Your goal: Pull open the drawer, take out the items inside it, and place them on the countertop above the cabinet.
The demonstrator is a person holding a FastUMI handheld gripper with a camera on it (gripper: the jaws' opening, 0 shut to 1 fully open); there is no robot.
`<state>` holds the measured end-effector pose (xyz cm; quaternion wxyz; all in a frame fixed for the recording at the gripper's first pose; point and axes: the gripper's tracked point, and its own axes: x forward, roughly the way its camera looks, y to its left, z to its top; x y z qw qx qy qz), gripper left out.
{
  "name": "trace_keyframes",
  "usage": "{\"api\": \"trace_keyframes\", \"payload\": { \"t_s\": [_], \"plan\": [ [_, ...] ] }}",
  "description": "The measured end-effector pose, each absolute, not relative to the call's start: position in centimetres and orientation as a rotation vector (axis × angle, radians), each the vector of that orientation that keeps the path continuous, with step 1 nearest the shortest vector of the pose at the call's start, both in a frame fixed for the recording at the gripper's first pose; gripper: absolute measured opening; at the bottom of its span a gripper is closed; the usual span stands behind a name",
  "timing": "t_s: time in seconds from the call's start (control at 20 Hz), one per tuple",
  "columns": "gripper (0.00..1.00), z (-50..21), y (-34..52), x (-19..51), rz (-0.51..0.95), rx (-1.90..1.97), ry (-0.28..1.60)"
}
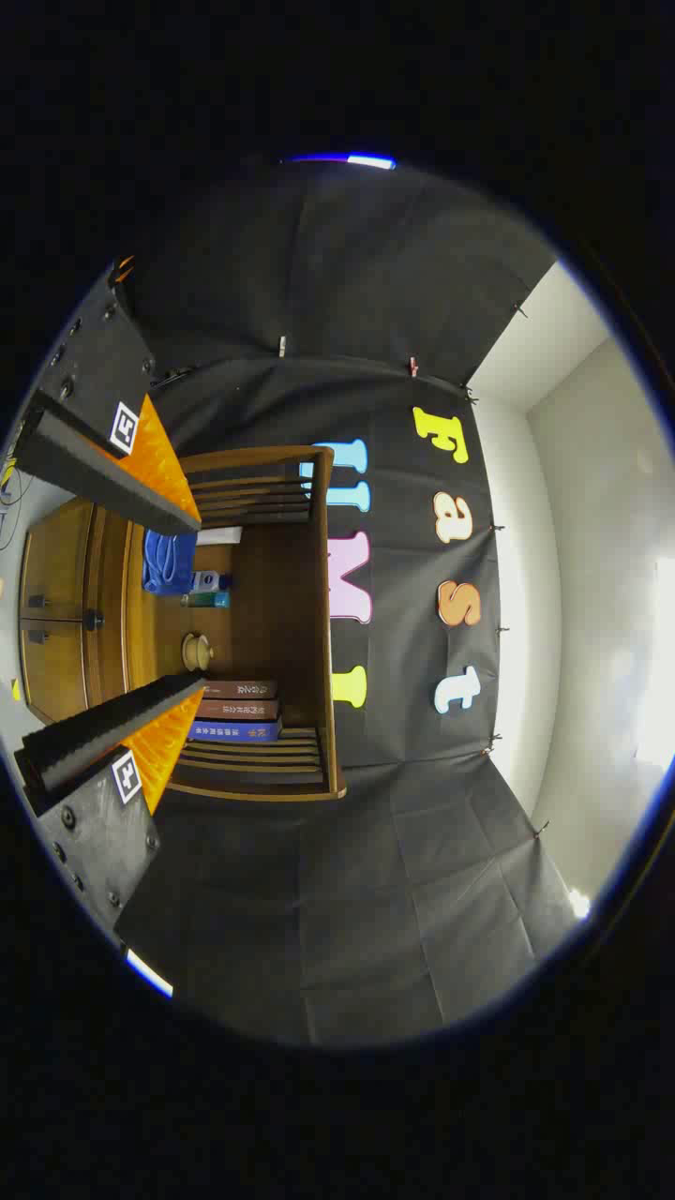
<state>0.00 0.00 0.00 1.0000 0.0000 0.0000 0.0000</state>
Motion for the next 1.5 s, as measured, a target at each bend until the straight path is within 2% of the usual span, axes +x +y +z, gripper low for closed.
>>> {"api": "trace_keyframes", "payload": {
  "t_s": [1.1,1.5],
  "plan": [
    [0.98,0.2,-0.5,0.1,-0.009,0.001,-0.002],
    [0.98,-2.8,-0.2,1.6,-0.008,0.023,0.034]
  ]
}}
